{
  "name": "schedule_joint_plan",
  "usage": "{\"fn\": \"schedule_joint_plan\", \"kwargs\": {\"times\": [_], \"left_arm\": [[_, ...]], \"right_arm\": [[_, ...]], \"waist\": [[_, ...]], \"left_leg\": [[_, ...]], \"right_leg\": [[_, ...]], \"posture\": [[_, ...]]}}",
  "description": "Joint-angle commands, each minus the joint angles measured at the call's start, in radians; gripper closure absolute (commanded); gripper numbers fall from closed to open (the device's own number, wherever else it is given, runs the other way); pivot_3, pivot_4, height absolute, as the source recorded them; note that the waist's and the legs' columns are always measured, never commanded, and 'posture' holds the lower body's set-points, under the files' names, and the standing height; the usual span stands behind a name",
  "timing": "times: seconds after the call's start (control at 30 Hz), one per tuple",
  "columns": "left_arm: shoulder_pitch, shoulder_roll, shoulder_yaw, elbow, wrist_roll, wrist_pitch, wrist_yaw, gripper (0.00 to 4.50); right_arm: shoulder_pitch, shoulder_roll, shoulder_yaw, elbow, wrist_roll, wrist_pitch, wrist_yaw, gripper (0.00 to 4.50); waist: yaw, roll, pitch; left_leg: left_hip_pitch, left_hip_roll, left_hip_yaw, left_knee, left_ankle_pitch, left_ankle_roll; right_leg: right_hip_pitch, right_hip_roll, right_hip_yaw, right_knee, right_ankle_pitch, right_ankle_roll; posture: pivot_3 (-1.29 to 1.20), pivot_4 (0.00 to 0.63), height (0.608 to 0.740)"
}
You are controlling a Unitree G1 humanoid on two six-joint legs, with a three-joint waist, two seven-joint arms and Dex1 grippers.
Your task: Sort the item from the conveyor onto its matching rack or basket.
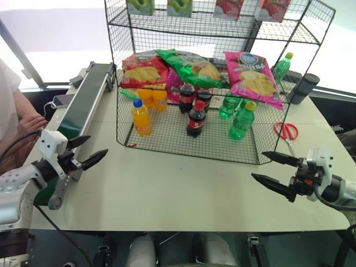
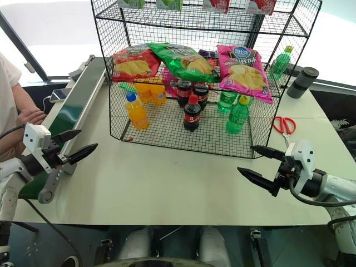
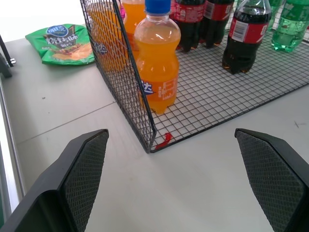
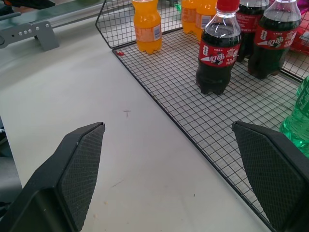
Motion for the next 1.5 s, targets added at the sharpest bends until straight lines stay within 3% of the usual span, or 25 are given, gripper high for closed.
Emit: {"fn": "schedule_joint_plan", "kwargs": {"times": [0.03, 1.1, 1.5], "left_arm": [[-0.030, 0.006, -0.003, -0.001, 0.006, -0.035, -0.013, 0.00], [-0.129, -0.032, -0.070, 0.128, 0.052, -0.099, -0.043, 0.00], [-0.112, -0.027, -0.051, 0.131, 0.010, -0.109, -0.128, 0.00]], "right_arm": [[-0.011, 0.001, -0.015, -0.006, -0.002, -0.024, 0.007, 0.11], [0.014, 0.013, -0.030, -0.002, -0.040, -0.071, 0.000, 0.11], [-0.002, 0.014, -0.011, 0.003, -0.052, -0.076, 0.000, 0.11]], "waist": [[0.000, 0.000, 0.000], [0.000, 0.000, 0.000], [-0.001, 0.000, 0.000]], "left_leg": [[0.000, 0.000, 0.000, 0.000, 0.000, 0.000], [0.000, -0.002, 0.000, 0.000, 0.000, -0.001], [0.001, -0.002, 0.000, 0.000, 0.000, -0.001]], "right_leg": [[0.000, 0.000, 0.000, 0.000, 0.000, 0.000], [0.000, 0.001, 0.000, 0.001, 0.000, 0.000], [0.000, 0.001, 0.000, 0.001, 0.000, 0.000]], "posture": [[0.00, 0.150, 0.726], [0.00, 0.150, 0.726], [0.00, 0.150, 0.726]]}}
